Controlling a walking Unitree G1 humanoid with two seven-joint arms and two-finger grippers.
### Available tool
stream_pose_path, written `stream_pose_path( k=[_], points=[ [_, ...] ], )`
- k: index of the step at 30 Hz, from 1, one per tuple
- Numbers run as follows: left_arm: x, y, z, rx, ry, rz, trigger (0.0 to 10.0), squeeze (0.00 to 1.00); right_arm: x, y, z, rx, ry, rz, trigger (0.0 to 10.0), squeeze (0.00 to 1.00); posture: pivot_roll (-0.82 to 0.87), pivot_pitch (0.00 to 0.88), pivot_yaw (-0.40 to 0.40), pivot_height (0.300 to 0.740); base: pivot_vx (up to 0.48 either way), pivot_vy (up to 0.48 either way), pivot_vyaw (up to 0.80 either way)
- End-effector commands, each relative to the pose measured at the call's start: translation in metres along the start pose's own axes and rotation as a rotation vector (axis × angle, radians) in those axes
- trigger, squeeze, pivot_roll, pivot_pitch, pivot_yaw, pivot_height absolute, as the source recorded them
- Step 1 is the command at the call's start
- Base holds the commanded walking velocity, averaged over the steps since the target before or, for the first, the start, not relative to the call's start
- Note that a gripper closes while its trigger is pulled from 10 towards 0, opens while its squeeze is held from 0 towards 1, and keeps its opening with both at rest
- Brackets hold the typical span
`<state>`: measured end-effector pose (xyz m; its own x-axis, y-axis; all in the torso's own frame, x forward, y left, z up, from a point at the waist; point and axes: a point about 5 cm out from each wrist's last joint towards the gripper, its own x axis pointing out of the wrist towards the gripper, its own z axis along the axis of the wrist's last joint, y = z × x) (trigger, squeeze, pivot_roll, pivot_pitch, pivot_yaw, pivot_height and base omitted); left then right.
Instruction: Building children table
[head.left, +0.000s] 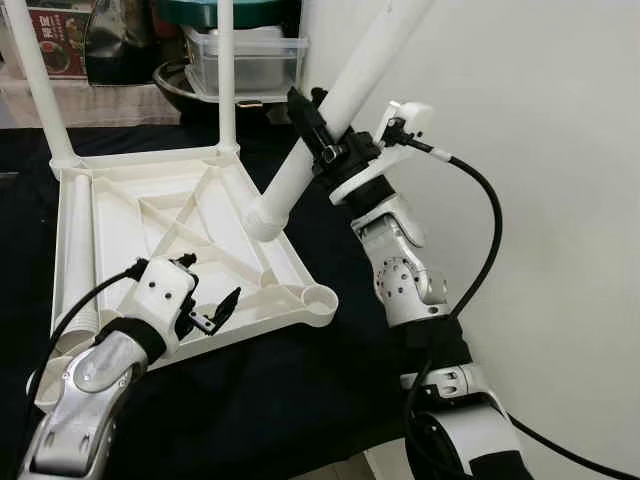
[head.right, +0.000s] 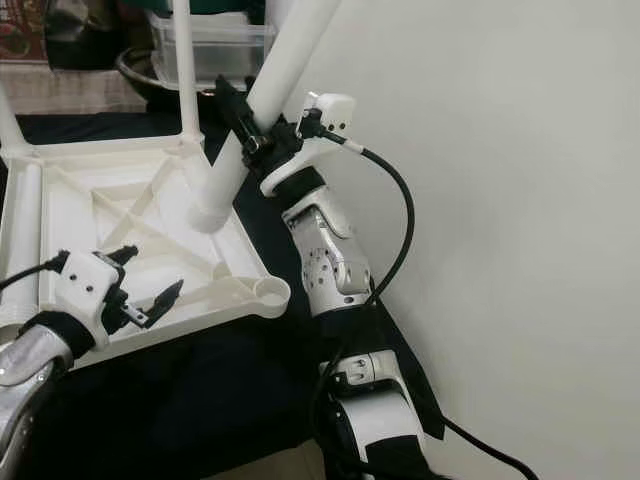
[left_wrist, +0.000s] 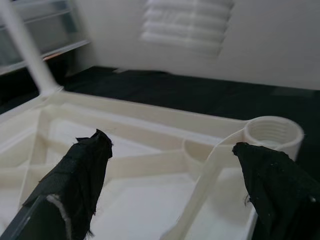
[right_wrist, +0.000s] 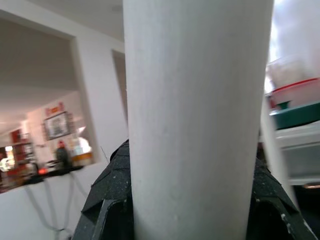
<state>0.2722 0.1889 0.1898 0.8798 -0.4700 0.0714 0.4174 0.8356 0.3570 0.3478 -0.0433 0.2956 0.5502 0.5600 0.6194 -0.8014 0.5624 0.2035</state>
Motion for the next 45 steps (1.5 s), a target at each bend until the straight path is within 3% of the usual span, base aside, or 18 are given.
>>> stream_pose_path(
  k=[1, 7, 10, 18, 29, 41, 42, 43, 44, 45],
  points=[
    [0.006, 0.001, 0.007, 0.003, -0.019, -0.063, 10.0, 0.00, 0.002, 0.014, -0.003, 0.010, 0.005, 0.088, 0.0, 0.00, 0.19, 0.000, -0.104, 0.740, 0.000, 0.000, 0.00],
    [0.011, 0.009, 0.009, 0.019, -0.021, -0.070, 10.0, 0.00, -0.001, 0.023, -0.009, 0.029, 0.037, 0.140, 0.0, 0.00, 0.18, 0.000, -0.094, 0.740, 0.000, 0.000, 0.00],
    [0.020, 0.014, 0.007, 0.035, -0.013, -0.088, 10.0, 0.00, -0.005, 0.040, -0.017, 0.064, 0.081, 0.224, 0.0, 0.00, 0.18, 0.000, -0.088, 0.740, 0.000, 0.000, 0.00],
    [0.032, 0.010, 0.008, 0.027, -0.024, -0.130, 10.0, 0.00, -0.012, 0.058, -0.023, 0.099, 0.132, 0.304, 0.0, 0.00, 0.17, 0.000, -0.081, 0.740, 0.000, 0.000, 0.00],
    [0.043, -0.003, 0.015, 0.007, -0.079, -0.177, 10.0, 0.00, -0.017, 0.063, -0.028, 0.094, 0.172, 0.307, 0.0, 0.00, 0.16, 0.000, -0.087, 0.740, 0.000, 0.000, 0.00],
    [0.046, -0.021, 0.023, 0.008, -0.127, -0.230, 10.0, 0.00, -0.018, 0.056, -0.034, 0.065, 0.217, 0.246, 0.0, 0.00, 0.16, 0.000, -0.090, 0.740, 0.000, 0.000, 0.00],
    [0.046, -0.022, 0.022, 0.006, -0.128, -0.229, 4.0, 0.00, -0.018, 0.055, -0.034, 0.064, 0.218, 0.237, 0.0, 0.00, 0.16, 0.000, -0.090, 0.740, 0.000, 0.000, 0.00],
    [0.046, -0.022, 0.022, 0.006, -0.128, -0.229, 4.0, 0.00, -0.018, 0.055, -0.034, 0.064, 0.218, 0.237, 0.0, 0.00, 0.16, 0.000, -0.090, 0.740, 0.000, 0.000, 0.00],
    [0.045, -0.023, 0.020, -0.004, -0.128, -0.233, 2.1, 0.00, -0.017, 0.054, -0.034, 0.064, 0.217, 0.235, 0.0, 0.00, 0.16, 0.000, -0.090, 0.740, 0.000, 0.000, 0.00],
    [0.044, -0.023, 0.019, -0.011, -0.129, -0.236, 2.1, 0.00, -0.017, 0.054, -0.033, 0.065, 0.216, 0.235, 0.0, 0.00, 0.16, 0.000, -0.090, 0.740, 0.000, 0.000, 0.00]
  ],
)
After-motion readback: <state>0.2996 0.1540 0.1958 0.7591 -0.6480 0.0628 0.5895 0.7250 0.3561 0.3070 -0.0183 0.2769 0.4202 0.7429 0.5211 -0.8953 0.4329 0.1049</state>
